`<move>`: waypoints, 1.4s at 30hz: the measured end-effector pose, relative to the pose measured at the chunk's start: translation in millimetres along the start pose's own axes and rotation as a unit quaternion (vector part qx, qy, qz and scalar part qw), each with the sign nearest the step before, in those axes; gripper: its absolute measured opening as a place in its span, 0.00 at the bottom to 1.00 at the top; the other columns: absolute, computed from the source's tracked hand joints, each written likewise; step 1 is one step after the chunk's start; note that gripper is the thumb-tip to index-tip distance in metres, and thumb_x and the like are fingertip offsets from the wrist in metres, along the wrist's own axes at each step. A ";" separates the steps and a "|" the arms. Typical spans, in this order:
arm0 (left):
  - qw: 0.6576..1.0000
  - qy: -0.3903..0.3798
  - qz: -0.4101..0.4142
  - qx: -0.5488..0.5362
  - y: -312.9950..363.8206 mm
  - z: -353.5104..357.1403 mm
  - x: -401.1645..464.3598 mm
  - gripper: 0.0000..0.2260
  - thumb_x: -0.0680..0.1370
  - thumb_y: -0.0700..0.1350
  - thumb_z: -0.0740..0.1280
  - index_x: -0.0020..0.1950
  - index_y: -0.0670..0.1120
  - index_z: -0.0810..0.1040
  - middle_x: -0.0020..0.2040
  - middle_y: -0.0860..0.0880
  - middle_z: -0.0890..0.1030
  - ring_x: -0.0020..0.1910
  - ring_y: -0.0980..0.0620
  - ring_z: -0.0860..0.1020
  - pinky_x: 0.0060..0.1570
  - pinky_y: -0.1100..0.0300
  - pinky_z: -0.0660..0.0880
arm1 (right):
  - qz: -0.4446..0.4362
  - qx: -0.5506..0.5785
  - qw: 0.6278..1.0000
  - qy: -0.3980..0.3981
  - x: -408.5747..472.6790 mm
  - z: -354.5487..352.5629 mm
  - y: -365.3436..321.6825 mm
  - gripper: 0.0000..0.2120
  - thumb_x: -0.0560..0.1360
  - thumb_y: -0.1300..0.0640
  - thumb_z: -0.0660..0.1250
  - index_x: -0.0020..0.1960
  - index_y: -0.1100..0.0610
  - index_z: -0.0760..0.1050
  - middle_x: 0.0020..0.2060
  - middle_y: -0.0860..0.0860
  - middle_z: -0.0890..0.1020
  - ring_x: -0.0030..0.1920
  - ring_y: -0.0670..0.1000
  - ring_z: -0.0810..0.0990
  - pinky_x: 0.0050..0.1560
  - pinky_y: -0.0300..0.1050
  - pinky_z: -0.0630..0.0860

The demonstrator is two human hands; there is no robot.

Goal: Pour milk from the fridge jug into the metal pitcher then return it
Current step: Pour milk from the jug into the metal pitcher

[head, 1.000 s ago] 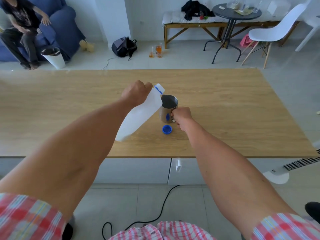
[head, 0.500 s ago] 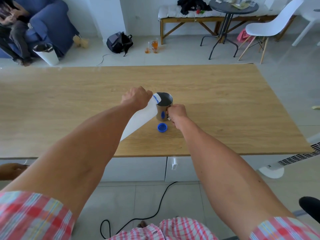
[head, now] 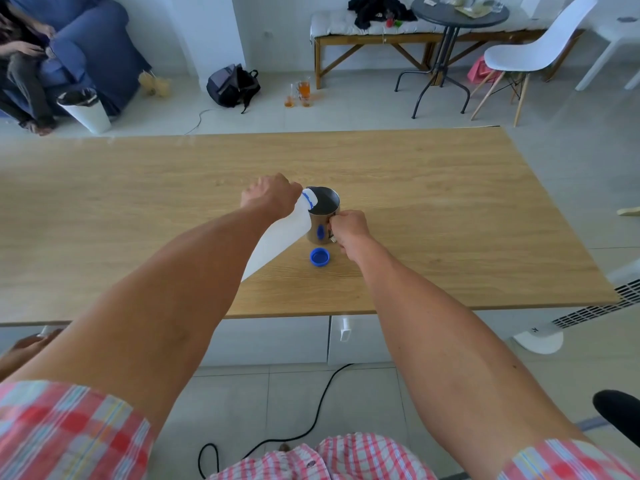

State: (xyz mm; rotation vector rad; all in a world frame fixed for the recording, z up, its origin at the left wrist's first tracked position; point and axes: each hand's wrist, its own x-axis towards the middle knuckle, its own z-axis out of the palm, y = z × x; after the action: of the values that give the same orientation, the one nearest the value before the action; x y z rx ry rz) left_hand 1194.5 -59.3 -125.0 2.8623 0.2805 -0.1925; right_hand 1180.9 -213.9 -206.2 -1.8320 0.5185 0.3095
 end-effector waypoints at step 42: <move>0.995 -0.016 0.031 0.090 13.7 -11.1 1.9 0.15 0.83 0.53 0.57 0.50 0.44 0.76 0.48 0.44 0.78 0.47 0.42 0.77 0.44 0.52 0.69 | 0.009 0.004 1.000 -0.007 0.2 -0.3 -1.7 0.12 0.78 0.66 0.57 0.50 0.60 0.80 0.35 0.52 0.75 0.32 0.50 0.68 0.31 0.44 0.65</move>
State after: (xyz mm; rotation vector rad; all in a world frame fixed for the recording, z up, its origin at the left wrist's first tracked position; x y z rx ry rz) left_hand 1200.4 -69.0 -111.4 3.0387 0.1749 -0.2633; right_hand 1181.9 -213.8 -204.7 -1.8166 0.5251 0.3313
